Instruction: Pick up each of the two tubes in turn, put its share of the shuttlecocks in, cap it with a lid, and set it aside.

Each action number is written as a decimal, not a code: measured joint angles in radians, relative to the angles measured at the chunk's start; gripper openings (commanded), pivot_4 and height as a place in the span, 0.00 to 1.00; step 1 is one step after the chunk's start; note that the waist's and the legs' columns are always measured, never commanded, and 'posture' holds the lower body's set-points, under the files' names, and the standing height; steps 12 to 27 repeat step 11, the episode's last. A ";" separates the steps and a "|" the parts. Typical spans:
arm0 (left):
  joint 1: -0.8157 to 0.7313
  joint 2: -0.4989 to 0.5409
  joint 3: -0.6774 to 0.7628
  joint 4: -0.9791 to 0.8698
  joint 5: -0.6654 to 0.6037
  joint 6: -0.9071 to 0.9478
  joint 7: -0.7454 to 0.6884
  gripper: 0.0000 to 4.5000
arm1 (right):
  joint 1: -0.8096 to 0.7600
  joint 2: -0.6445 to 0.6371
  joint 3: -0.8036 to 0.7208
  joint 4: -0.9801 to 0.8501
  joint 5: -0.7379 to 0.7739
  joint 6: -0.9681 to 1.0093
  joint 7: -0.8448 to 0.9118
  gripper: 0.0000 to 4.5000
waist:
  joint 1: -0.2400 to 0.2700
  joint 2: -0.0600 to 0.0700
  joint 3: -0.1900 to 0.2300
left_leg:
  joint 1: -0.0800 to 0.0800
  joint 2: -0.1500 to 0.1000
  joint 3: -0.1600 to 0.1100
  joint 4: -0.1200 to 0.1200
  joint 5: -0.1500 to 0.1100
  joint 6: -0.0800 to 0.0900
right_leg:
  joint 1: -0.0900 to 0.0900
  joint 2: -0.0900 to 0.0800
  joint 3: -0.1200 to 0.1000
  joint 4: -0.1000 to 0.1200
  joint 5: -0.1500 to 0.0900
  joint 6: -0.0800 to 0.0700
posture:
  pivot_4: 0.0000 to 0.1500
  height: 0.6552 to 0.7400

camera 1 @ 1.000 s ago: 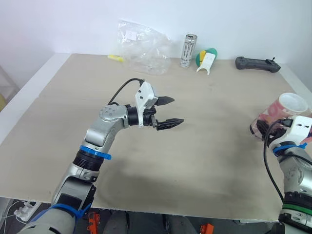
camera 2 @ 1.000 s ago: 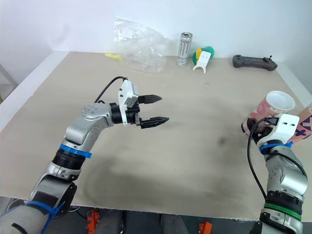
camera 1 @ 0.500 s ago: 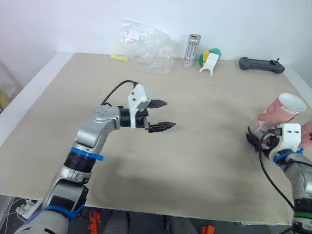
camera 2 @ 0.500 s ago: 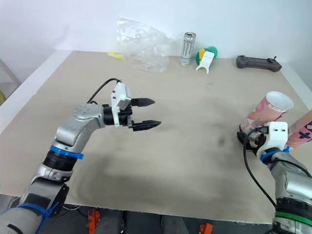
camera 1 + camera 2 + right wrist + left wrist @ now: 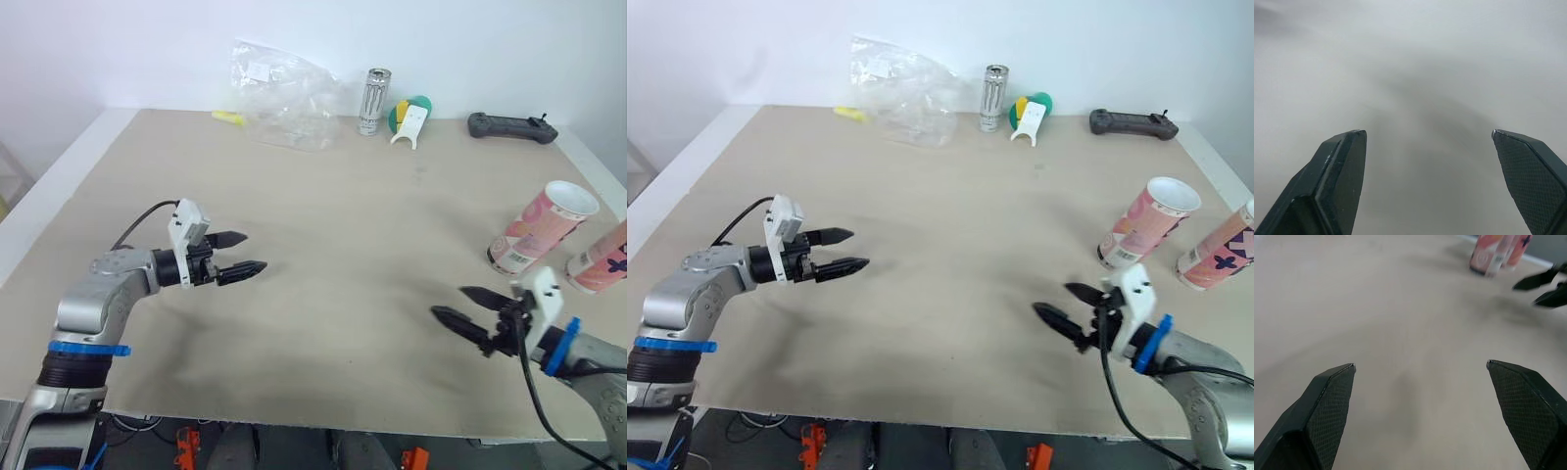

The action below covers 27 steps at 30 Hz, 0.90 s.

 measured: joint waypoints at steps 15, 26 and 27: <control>0.116 0.029 0.047 -0.032 -0.006 -0.026 0.011 1.00 | 0.017 -0.035 0.029 -0.011 -0.016 0.001 0.017 0.97 | 0.018 -0.002 0.001 | -0.002 0.000 0.000 0.000 0.000 0.000 | -0.001 -0.001 0.000 -0.001 -0.001 0.000 | 1.00 1.00; 0.116 0.029 0.047 -0.032 -0.006 -0.026 0.011 1.00 | 0.017 -0.035 0.029 -0.011 -0.016 0.001 0.017 0.97 | 0.018 -0.002 0.001 | -0.002 0.000 0.000 0.000 0.000 0.000 | -0.001 -0.001 0.000 -0.001 -0.001 0.000 | 1.00 1.00; 0.116 0.029 0.047 -0.032 -0.006 -0.026 0.011 1.00 | 0.017 -0.035 0.029 -0.011 -0.016 0.001 0.017 0.97 | 0.018 -0.002 0.001 | -0.002 0.000 0.000 0.000 0.000 0.000 | -0.001 -0.001 0.000 -0.001 -0.001 0.000 | 1.00 1.00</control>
